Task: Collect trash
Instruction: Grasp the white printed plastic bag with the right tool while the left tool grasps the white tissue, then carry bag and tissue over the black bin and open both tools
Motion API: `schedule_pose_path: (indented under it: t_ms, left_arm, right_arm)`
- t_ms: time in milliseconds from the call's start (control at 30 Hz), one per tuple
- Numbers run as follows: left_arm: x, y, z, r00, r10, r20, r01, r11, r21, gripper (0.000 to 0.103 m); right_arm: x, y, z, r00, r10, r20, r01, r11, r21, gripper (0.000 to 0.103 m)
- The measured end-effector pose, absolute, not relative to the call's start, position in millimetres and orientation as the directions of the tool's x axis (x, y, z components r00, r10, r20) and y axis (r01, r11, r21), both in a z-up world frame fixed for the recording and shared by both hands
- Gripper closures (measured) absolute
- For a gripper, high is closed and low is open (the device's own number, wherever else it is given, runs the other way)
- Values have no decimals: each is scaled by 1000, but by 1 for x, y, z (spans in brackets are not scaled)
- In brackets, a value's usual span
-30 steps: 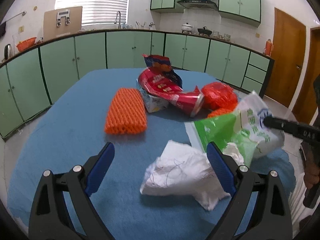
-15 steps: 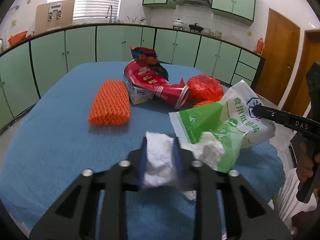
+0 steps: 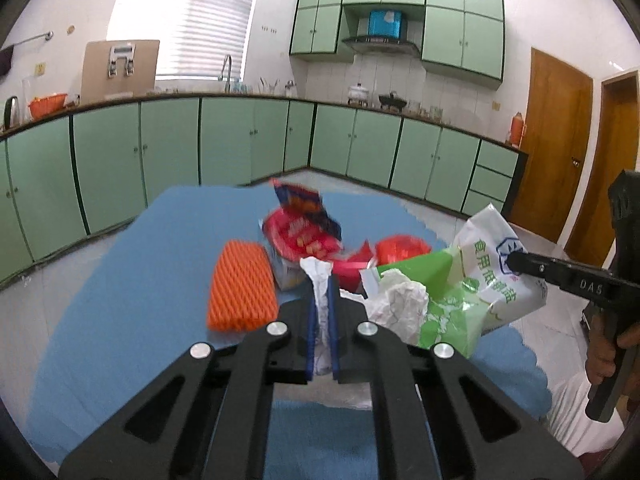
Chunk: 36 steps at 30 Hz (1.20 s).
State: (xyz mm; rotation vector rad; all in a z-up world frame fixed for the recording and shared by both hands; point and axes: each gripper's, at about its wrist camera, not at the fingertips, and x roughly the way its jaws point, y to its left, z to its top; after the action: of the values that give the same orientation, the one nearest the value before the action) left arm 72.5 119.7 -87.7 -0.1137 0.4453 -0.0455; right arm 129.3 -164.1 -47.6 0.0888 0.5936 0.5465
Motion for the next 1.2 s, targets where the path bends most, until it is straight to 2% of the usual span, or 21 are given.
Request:
schedule_pose_path:
  t_ms: [267, 367, 700, 1200]
  left_arm:
    - [82, 118, -57, 934, -69, -350, 29, 992, -119, 99]
    - [89, 125, -49, 938, -90, -335, 27, 982, -188, 99]
    - [95, 110, -40, 946, -86, -312, 44, 989, -140, 99]
    - [124, 27, -28, 927, -264, -266, 236, 963, -132, 99]
  right_arm:
    - [131, -169, -23, 730, 503, -463, -459, 863, 213, 95]
    - [132, -172, -16, 740, 502, -448, -456, 864, 215, 95]
    - [132, -178, -7, 765, 471, -439, -428, 881, 201, 95]
    - [119, -244, 16, 854, 326, -405, -280, 945, 169, 95]
